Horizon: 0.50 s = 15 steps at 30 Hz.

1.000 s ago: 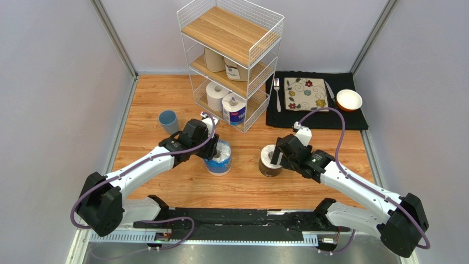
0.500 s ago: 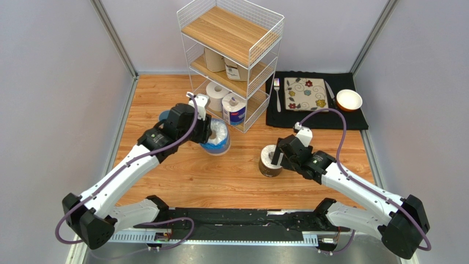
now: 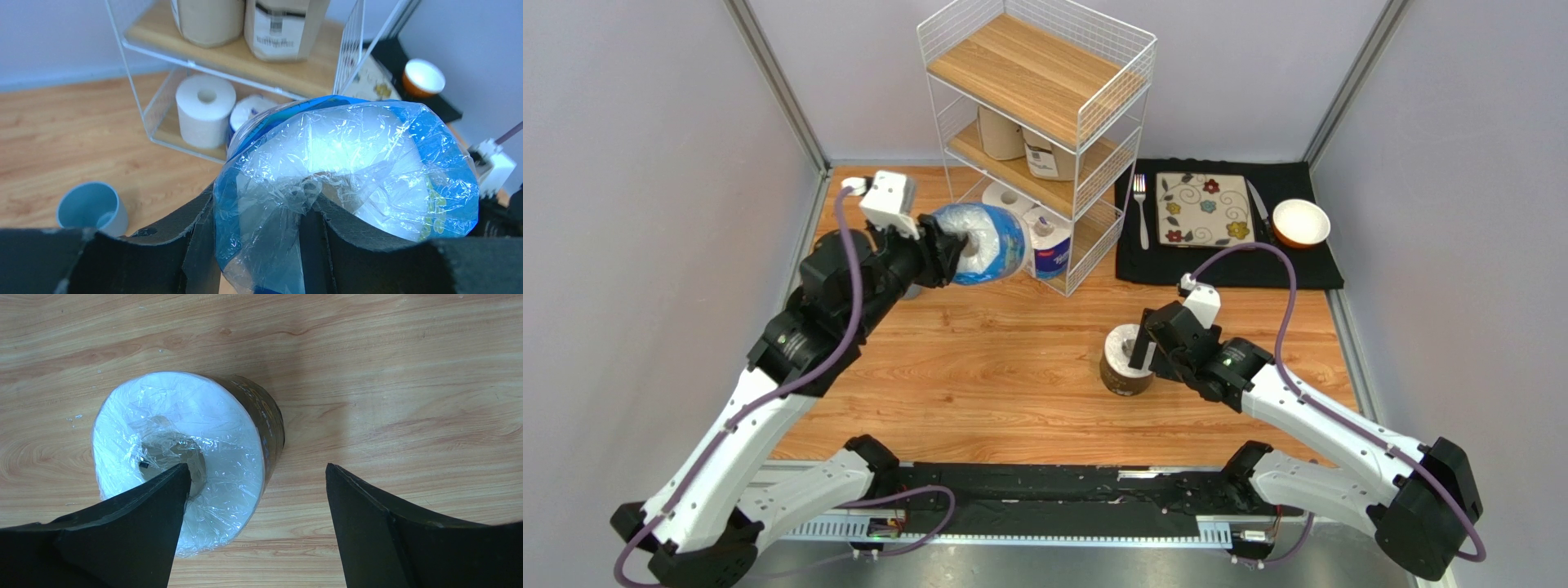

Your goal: Place and organize the paper towels onto the shelf

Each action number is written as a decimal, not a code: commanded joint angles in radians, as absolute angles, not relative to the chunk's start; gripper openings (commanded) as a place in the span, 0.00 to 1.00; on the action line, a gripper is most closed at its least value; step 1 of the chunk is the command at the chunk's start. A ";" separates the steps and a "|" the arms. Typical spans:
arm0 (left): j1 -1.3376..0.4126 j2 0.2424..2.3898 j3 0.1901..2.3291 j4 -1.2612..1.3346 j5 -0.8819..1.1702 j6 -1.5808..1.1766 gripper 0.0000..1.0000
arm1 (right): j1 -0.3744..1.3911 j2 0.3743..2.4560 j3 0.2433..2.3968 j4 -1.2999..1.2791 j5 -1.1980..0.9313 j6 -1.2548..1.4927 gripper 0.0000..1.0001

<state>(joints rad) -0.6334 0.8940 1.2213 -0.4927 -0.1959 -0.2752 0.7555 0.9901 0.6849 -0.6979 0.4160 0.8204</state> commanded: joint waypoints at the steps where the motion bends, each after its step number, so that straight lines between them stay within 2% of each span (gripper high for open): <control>1: -0.637 0.790 1.195 -0.191 -0.267 -0.269 0.00 | 0.750 0.977 0.687 -0.700 0.414 0.802 0.84; 7: -0.635 0.802 1.242 -0.042 -0.241 -0.232 0.00 | 0.752 0.966 0.678 -0.703 0.414 0.799 0.84; 15: -0.637 1.002 1.463 0.054 -0.192 -0.152 0.00 | 0.750 0.948 0.677 -0.716 0.434 0.787 0.84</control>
